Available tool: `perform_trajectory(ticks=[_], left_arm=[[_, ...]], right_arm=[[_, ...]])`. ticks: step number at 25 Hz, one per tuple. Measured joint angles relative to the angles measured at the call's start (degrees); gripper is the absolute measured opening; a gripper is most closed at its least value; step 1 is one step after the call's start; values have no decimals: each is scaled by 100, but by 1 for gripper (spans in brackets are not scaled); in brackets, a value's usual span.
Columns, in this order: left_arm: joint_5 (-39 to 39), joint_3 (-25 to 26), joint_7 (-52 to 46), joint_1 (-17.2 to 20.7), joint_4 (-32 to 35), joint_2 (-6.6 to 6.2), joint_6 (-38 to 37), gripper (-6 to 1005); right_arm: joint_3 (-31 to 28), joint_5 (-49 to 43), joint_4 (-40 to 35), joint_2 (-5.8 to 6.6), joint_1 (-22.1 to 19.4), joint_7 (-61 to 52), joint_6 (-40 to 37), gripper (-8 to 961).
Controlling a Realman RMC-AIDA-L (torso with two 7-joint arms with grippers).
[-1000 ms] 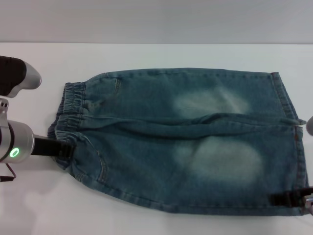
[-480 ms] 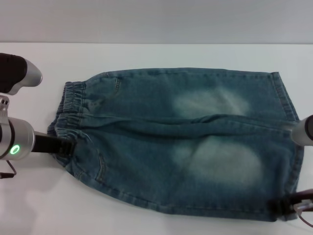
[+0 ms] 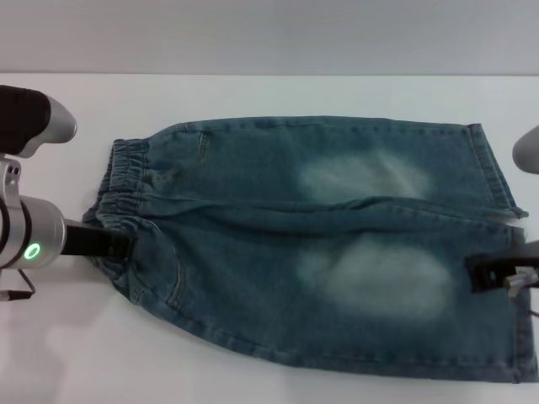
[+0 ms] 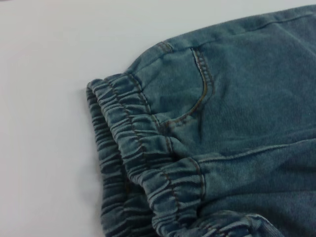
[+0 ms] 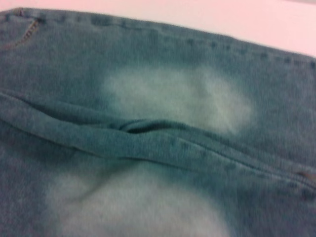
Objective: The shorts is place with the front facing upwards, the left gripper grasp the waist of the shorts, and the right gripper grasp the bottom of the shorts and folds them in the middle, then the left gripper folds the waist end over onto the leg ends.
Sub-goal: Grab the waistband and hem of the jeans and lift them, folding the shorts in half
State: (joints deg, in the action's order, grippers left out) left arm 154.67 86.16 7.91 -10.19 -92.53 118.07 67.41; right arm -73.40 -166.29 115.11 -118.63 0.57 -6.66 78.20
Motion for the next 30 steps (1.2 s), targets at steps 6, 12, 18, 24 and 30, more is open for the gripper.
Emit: perform_trajectory(ticks=[6,12,18,24,30], left_arm=[[-18,-4,-20,-11,23,5,-51,98],[-59,-8,-26,-66,80,5,-56,98],[-61,-24,-99,-134,140,1,-57,97],[-61,7,-104,-151,176,4,-70,97],[-59,23,-105,-208,220,-4,-79,97]], right_arm=[[-122,29,-87,-9,-5,73,-169,6],[-298,74,-150,-14,-34,50,172,32],[-350,-71,66,-16,-57,-33,700,90],[-361,-71,87,-18,-71,-174,997,317],[-208,-47,20,-30,-119,-361,988,472]])
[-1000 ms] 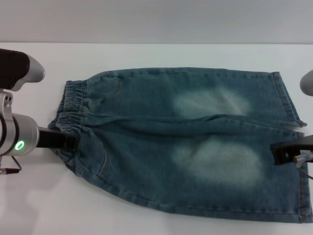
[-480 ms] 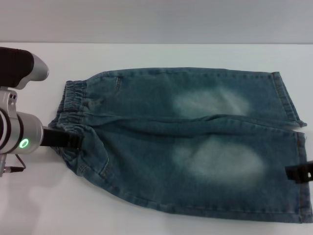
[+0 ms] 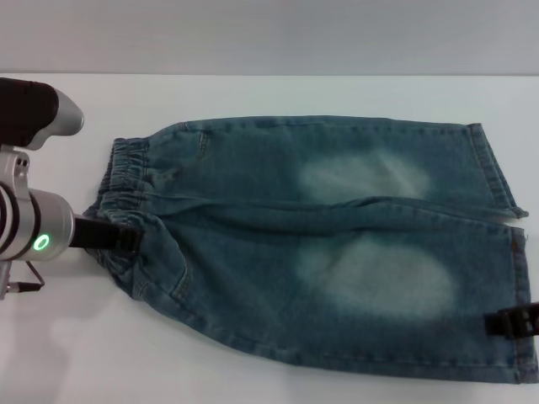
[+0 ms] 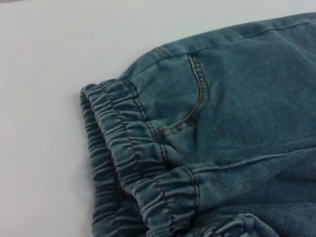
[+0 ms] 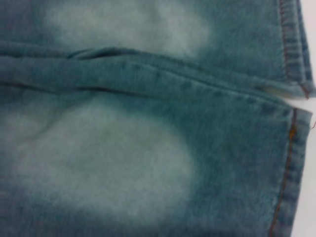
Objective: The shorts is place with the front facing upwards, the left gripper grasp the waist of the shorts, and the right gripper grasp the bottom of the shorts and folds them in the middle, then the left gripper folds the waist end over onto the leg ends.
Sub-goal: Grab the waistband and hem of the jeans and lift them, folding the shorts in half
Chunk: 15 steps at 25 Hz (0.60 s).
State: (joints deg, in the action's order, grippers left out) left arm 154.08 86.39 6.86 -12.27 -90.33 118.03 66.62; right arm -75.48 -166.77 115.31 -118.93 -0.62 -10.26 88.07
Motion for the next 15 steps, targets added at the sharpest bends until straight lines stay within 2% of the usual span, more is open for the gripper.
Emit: perform_trajectory(ticks=[15], left_arm=[[21,137,102,-82,110,-17,-2,97]], right_arm=[[138,-25,43,29,-196,-416,40,436]])
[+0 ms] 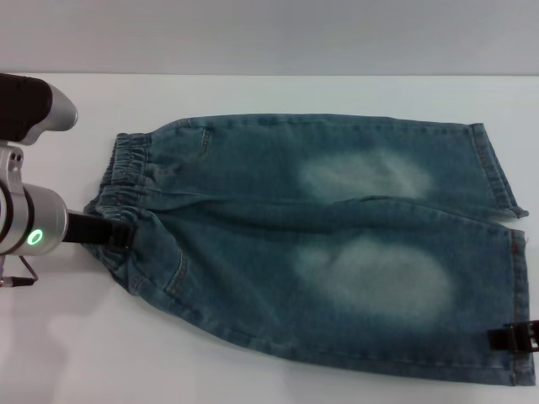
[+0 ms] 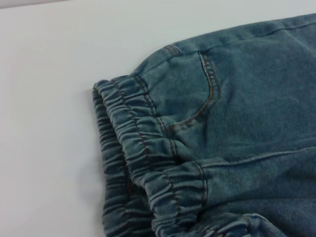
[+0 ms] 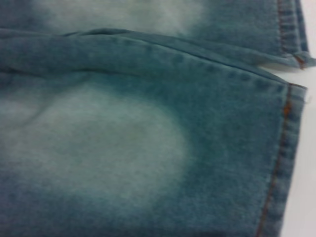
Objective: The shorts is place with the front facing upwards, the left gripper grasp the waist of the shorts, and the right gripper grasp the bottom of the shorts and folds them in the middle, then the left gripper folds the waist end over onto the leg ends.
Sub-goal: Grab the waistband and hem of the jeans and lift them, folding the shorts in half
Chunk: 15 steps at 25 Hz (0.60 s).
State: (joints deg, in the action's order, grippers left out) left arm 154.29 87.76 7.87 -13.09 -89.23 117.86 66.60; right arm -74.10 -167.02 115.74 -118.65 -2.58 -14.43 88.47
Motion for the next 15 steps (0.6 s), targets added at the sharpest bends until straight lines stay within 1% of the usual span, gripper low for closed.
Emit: perform_trajectory(ticks=[15], left_arm=[[-21,-7,29,-49,78,9,-42,97]], right_arm=[[-80,-15,-327,0,-97,37,-72,400]])
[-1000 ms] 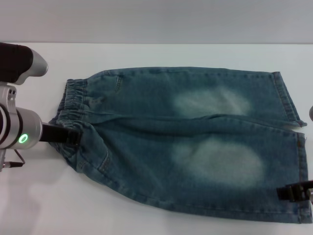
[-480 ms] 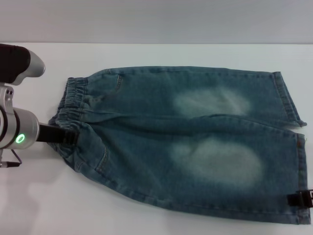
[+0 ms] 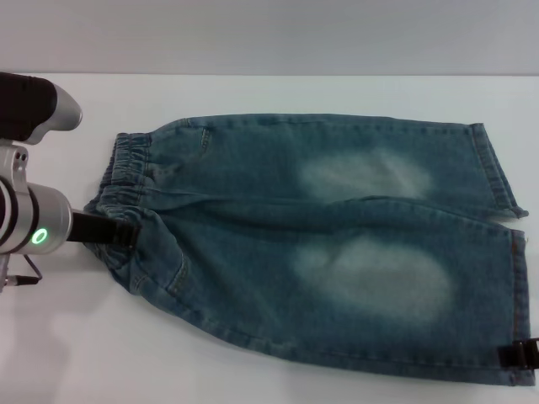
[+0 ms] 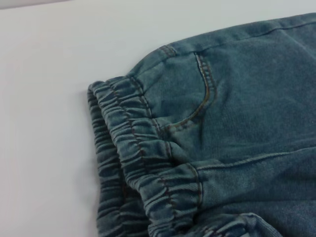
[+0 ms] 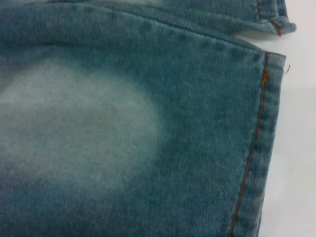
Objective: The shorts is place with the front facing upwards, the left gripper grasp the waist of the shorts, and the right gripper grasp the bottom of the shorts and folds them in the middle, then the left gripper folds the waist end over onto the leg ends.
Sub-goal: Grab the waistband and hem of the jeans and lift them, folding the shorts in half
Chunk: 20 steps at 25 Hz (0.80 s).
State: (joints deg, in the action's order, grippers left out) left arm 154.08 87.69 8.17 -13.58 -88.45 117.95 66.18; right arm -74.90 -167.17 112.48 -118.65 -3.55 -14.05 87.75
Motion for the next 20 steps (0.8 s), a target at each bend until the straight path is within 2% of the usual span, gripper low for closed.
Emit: perform_trajectory(ticks=[20], left_arm=[[0,-24,-23,-87,20,9,17,96]], right_arm=[[47,0,-180,9,65,29,-35,352]])
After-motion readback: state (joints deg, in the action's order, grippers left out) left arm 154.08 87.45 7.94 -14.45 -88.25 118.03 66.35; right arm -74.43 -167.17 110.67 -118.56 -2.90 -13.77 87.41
